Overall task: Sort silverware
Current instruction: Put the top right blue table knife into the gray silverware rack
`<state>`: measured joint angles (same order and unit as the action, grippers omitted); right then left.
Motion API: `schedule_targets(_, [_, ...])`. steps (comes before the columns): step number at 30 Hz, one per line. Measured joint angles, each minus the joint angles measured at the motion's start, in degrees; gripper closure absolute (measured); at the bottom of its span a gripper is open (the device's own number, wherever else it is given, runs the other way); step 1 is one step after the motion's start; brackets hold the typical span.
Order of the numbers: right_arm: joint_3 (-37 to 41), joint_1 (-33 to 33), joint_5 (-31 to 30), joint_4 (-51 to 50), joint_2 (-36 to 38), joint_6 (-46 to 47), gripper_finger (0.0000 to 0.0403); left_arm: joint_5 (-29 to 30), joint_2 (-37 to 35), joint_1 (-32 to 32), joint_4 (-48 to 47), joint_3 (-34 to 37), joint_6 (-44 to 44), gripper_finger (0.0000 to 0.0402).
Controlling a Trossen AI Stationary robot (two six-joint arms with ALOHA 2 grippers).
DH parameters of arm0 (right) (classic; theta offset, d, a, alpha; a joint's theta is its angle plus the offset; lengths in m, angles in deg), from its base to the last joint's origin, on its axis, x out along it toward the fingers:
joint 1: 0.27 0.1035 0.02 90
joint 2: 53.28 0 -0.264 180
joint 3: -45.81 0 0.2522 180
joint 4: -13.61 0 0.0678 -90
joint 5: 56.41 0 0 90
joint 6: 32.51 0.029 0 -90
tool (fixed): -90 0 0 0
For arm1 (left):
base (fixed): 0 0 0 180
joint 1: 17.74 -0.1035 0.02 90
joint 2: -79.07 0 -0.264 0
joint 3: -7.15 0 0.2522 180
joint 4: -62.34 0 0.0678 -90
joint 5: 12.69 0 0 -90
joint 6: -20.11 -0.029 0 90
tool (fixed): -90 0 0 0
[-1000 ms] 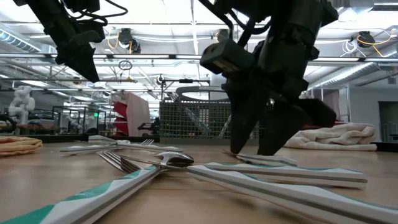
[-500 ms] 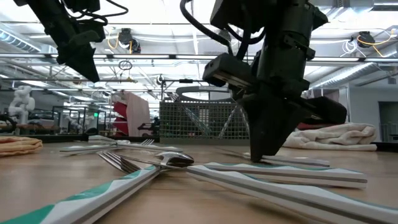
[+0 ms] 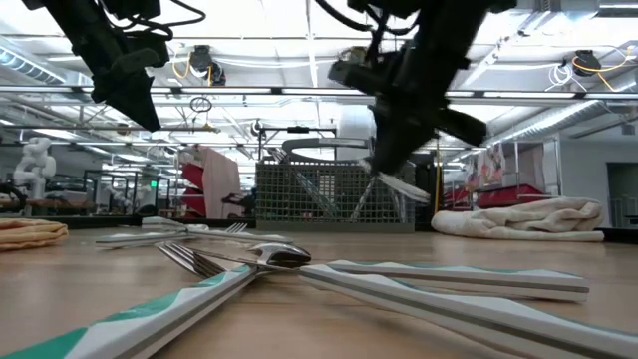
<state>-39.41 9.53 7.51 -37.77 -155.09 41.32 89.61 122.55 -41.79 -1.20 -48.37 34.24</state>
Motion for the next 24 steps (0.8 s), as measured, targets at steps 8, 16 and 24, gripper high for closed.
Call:
schedule_targets(8, [-0.11,-9.31,-15.70,10.43,7.92,-22.50,0.0403,1.06,0.00,0.01,1.06,0.00,0.09,0.0332])
schedule_targets(16, [-0.24,-23.44,-14.70,32.78,9.96,-50.06,0.0403,1.59,0.00,0.00,2.45,0.00,0.13,0.0332])
schedule_targets(24, [-0.24,-32.74,-5.93,43.73,9.75,-63.47,0.0403,2.54,0.00,0.00,2.80,0.00,0.29,0.0332])
